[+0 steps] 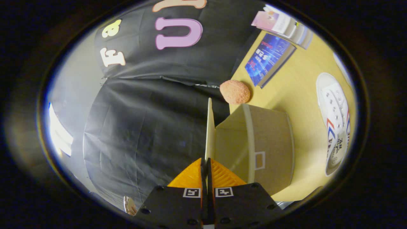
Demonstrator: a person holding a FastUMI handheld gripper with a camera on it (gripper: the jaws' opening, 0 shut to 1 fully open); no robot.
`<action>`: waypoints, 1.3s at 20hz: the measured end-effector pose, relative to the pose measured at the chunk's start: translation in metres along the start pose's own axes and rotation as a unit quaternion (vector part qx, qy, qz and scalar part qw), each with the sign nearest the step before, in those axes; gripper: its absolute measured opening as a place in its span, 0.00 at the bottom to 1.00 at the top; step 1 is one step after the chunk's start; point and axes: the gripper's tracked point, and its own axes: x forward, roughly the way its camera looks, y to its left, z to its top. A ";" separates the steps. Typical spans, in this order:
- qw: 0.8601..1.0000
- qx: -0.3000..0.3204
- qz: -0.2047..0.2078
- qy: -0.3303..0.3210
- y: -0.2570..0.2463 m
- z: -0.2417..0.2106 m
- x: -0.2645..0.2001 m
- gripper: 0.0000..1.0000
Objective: Open the storage box then place both shoes into the box .Put the left shoe in first, then the right shoe, with the right side of both shoes facing outward in a uniform manner.
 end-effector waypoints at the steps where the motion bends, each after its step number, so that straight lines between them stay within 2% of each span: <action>1: 1.000 -0.010 0.004 -0.002 0.011 -0.001 0.003 0.03; 5: 0.999 -0.049 0.014 -0.010 0.048 -0.006 0.025 0.05; 11: 0.996 -0.090 0.027 0.003 0.099 -0.043 0.070 0.05; 16: 0.993 -0.113 0.025 0.032 0.112 -0.074 0.122 0.05; 21: 0.994 -0.101 0.004 0.043 0.106 -0.089 0.158 0.05; 26: 0.991 -0.125 -0.019 0.040 0.090 -0.086 0.160 0.43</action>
